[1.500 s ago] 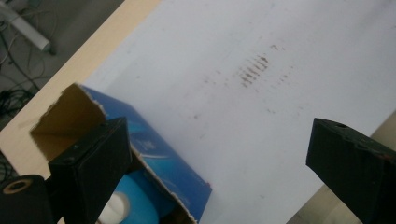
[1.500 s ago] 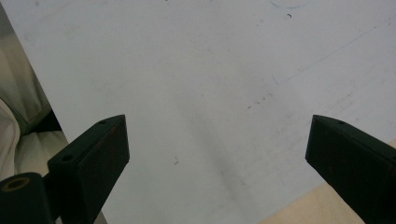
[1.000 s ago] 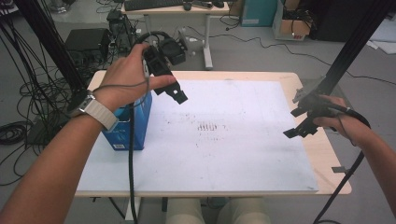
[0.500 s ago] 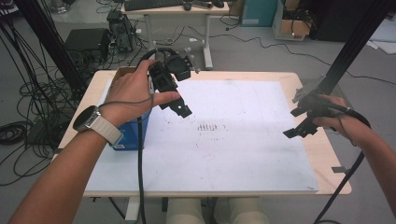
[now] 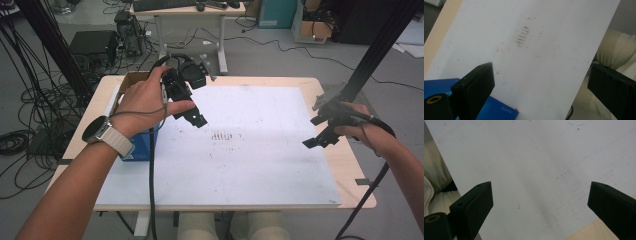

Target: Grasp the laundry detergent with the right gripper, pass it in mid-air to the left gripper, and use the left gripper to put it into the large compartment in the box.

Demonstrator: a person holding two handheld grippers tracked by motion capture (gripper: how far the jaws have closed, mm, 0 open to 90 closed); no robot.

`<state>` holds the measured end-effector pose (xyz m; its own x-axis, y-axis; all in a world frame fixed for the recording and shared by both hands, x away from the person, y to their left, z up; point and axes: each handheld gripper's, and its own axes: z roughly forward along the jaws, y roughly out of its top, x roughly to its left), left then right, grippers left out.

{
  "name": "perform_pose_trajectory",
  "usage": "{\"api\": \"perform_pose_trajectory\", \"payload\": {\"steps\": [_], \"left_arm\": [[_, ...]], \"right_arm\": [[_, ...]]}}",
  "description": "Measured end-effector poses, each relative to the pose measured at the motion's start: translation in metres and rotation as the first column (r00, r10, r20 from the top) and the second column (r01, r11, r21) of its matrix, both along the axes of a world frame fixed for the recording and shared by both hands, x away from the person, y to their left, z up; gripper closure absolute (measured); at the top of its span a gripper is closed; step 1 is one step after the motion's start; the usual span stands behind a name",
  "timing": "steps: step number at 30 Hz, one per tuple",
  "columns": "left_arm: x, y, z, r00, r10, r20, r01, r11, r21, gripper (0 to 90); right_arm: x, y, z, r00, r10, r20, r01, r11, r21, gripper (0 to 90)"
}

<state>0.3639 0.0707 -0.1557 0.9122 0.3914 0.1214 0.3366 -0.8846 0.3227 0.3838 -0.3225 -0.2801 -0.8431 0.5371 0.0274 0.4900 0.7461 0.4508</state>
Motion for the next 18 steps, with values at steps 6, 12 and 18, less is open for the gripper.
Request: {"api": "perform_pose_trajectory", "payload": {"steps": [6,12,18], "left_arm": [[-0.0002,-0.0001,-0.0013,0.9999,0.008,0.007,-0.008,0.9999,0.006,7.5],[-0.0002,0.001,-0.0018,0.9999,0.01,0.007,-0.01,0.9999,0.007,7.5],[0.0005,0.0011,-0.0026,0.9999,0.012,-0.001,-0.012,0.9999,0.002,7.5]], "right_arm": [[0.0004,0.0014,0.0001,1.0,0.002,0.003,-0.002,1.0,-0.001,6.1],[0.001,0.0016,-0.0006,1.0,0.008,0.003,-0.008,1.0,0.001,6.0],[0.0007,0.001,-0.0023,1.0,0.005,0.001,-0.005,1.0,0.002,6.1]]}}
